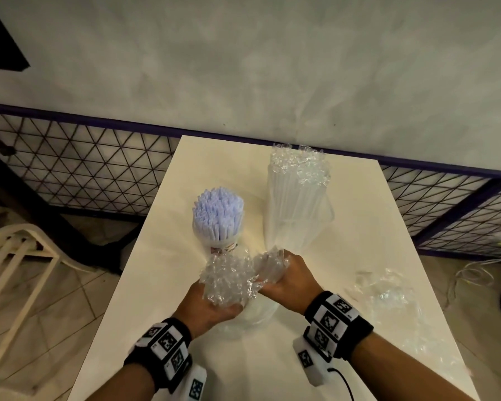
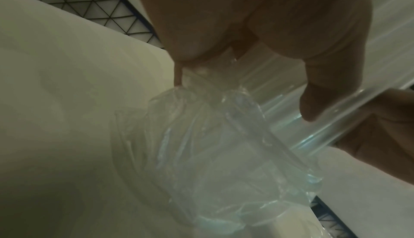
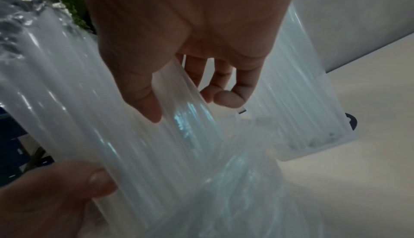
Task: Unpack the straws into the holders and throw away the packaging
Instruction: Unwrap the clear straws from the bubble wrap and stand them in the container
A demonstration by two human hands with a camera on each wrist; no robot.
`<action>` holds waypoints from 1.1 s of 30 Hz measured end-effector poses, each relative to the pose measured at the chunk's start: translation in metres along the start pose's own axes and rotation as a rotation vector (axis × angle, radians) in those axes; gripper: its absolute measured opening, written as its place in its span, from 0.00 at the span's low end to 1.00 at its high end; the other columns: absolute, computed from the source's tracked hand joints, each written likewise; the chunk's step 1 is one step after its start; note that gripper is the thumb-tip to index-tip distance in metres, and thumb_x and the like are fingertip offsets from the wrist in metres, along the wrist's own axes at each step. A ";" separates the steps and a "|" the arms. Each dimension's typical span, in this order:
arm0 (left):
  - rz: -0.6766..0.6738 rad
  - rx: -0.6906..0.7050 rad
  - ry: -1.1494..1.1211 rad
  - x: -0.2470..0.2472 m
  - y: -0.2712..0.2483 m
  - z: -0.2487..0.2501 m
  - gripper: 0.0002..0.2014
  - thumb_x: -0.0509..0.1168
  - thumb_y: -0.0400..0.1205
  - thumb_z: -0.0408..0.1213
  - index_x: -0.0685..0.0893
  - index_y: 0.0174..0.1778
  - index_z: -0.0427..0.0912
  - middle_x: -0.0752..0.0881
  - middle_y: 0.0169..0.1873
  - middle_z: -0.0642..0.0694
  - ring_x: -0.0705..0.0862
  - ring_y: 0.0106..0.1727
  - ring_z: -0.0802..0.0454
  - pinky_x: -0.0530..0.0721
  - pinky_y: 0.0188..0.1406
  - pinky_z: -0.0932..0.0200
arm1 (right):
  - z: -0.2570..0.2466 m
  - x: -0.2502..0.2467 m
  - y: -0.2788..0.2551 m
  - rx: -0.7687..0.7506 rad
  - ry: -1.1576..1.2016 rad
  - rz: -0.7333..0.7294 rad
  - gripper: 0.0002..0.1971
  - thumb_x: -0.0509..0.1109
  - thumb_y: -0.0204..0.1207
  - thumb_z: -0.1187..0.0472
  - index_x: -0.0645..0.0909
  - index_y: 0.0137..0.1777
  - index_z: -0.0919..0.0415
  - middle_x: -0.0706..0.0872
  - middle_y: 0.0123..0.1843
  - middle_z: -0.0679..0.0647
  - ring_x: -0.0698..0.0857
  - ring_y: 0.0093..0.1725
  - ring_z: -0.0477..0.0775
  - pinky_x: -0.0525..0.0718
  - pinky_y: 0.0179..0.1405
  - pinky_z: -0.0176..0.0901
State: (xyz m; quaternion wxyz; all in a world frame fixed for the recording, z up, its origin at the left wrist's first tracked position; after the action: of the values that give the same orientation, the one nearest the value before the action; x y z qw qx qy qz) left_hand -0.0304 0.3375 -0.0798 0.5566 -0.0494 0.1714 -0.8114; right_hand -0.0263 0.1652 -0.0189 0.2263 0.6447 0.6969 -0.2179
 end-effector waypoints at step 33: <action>0.131 -0.064 -0.105 -0.010 0.009 -0.015 0.19 0.80 0.64 0.29 0.86 0.50 0.38 0.93 0.35 0.55 0.90 0.37 0.62 0.81 0.36 0.77 | -0.123 -0.201 0.045 -0.235 0.266 0.358 0.10 0.83 0.68 0.68 0.87 0.43 0.54 0.91 0.37 0.42 0.89 0.38 0.41 0.82 0.34 0.30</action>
State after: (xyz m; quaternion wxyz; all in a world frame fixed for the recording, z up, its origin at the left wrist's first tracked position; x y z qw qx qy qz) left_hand -0.0225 0.3466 -0.0960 0.6149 -0.0985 0.1707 -0.7636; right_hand 0.0272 0.0808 0.1994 0.2412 0.7500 0.6159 -0.0051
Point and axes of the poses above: each hand's wrist, its own y-axis towards the middle knuckle, its own x-axis out of the palm, z = x × y, the point moved 8 cm from there along y, towards the middle knuckle
